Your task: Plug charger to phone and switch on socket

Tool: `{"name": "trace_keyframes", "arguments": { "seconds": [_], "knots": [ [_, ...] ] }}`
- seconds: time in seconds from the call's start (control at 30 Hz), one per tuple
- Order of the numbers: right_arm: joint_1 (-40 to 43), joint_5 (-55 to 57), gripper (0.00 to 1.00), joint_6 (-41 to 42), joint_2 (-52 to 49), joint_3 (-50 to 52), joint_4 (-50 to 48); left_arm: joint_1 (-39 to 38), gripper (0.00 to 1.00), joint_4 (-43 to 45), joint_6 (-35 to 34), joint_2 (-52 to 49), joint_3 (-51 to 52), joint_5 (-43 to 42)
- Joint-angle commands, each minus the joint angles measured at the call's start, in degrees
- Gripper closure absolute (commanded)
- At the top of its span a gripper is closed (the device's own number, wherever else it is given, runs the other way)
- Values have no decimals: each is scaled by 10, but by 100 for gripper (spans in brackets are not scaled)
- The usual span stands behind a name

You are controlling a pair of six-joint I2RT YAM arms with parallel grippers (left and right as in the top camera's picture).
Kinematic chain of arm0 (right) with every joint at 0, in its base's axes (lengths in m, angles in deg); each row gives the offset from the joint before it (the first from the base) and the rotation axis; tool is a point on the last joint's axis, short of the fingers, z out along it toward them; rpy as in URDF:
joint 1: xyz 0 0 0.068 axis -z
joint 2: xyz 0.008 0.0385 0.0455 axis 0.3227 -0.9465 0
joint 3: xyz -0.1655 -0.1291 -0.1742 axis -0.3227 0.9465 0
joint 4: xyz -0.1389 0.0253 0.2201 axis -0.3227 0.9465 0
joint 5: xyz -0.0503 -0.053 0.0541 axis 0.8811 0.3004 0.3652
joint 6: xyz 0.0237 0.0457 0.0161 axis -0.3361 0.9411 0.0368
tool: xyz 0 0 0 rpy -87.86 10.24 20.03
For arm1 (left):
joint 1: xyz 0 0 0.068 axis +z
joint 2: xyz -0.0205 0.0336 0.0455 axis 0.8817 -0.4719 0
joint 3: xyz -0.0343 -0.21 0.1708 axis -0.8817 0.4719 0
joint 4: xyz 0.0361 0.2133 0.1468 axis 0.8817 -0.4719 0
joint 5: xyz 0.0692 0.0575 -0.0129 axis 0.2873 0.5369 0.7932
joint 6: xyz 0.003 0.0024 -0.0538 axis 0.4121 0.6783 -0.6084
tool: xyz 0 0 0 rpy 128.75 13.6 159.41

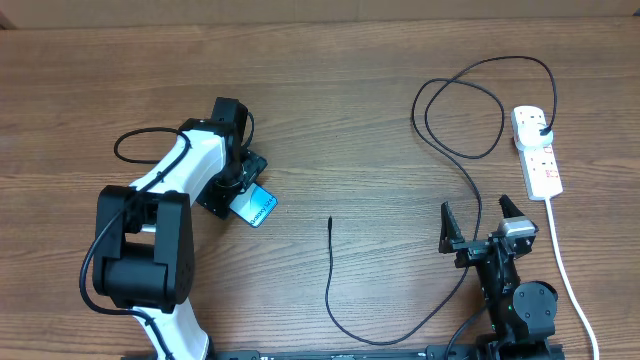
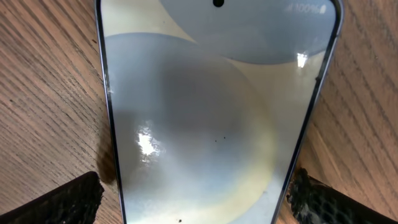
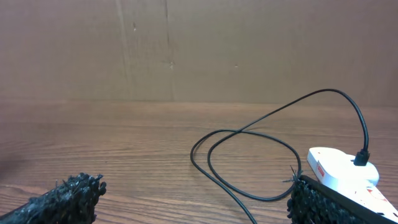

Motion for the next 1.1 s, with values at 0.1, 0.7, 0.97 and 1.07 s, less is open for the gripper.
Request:
{"name": "trace_keyframes", "arguments": {
  "seconds": [0.1, 0.7, 0.97, 1.07],
  "knots": [
    [-2, -3, 0, -3, 7, 6, -4, 6, 0, 10, 12, -36, 1, -10],
    [-2, -3, 0, -3, 7, 6, -4, 32, 0, -4, 28, -57, 1, -54],
    [-2, -3, 0, -3, 7, 6, -4, 43, 0, -7, 42, -57, 1, -58],
    [-2, -3, 0, -3, 7, 6, -4, 43, 0, -7, 42, -57, 1, -58]
  ]
}}
